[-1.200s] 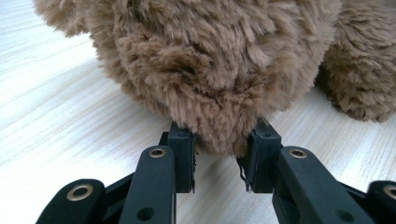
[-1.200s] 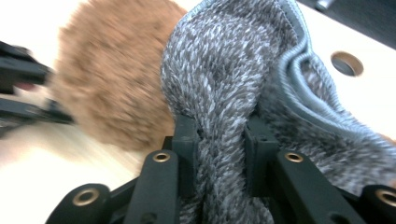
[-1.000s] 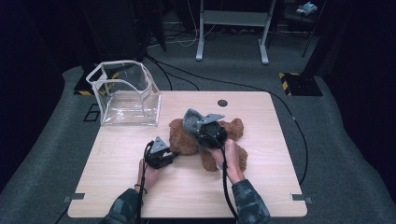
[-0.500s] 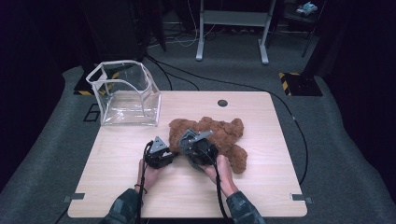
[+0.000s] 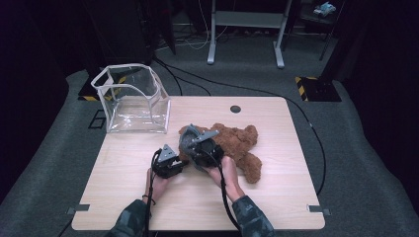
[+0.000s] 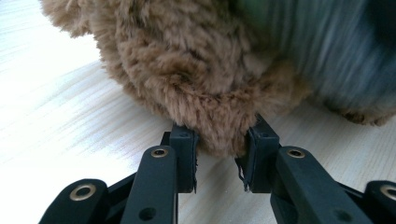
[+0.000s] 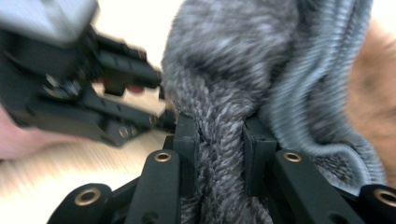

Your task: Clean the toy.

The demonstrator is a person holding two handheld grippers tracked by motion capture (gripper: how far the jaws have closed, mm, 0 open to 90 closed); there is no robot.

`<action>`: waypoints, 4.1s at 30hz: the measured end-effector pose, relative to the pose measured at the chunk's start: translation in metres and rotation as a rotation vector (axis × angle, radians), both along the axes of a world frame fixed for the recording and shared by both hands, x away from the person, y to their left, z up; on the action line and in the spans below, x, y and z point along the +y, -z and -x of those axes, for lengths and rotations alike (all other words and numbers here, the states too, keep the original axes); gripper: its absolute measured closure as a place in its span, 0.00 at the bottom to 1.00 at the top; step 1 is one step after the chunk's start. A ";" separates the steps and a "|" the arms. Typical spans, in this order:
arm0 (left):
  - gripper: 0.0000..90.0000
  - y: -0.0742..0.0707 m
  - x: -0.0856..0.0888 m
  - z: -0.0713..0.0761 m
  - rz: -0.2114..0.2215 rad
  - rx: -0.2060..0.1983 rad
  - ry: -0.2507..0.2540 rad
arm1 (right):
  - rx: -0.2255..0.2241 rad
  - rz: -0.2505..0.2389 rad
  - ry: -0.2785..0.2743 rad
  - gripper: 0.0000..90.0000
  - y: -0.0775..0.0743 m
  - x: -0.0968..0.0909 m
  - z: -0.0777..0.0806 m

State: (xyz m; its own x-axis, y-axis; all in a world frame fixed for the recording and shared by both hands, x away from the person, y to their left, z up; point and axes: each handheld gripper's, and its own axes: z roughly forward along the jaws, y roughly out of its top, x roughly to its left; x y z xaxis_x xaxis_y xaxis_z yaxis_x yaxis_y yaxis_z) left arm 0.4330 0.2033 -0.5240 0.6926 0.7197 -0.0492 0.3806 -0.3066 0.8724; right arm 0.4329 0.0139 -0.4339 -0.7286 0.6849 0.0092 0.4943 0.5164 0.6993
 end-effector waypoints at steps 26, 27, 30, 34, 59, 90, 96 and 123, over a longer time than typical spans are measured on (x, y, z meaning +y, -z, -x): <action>0.78 0.000 0.001 0.000 0.015 -0.004 -0.013 | 0.071 0.039 0.020 0.80 0.028 -0.005 0.001; 0.78 0.000 0.001 0.000 0.011 0.001 -0.007 | 0.088 0.056 0.025 0.80 0.033 -0.005 0.001; 0.78 0.000 0.001 0.000 0.012 0.002 -0.004 | 0.123 0.108 0.010 0.80 0.043 -0.007 0.001; 0.78 0.000 0.002 0.000 0.019 0.001 -0.005 | 0.106 0.062 0.004 0.79 0.024 -0.014 0.005; 0.78 0.000 0.001 0.000 0.009 0.002 -0.004 | 0.056 0.014 0.065 0.79 0.000 -0.060 0.035; 0.78 0.000 -0.001 0.000 0.000 0.001 -0.004 | -0.090 0.261 0.214 0.81 0.009 -0.079 0.016; 0.78 0.000 -0.002 0.000 -0.010 0.002 0.000 | -0.001 0.198 0.225 0.82 0.026 -0.090 0.014; 0.78 0.000 -0.001 0.000 0.002 -0.003 -0.010 | 0.084 0.198 0.075 0.81 0.033 -0.070 0.030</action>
State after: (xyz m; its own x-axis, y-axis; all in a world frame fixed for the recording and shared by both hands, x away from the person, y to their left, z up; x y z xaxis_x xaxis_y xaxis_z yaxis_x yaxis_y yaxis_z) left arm 0.4332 0.2025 -0.5243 0.6857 0.7262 -0.0491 0.3810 -0.3007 0.8743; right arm 0.4028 -0.0557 -0.4665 -0.6778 0.7316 -0.0724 0.5888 0.5991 0.5426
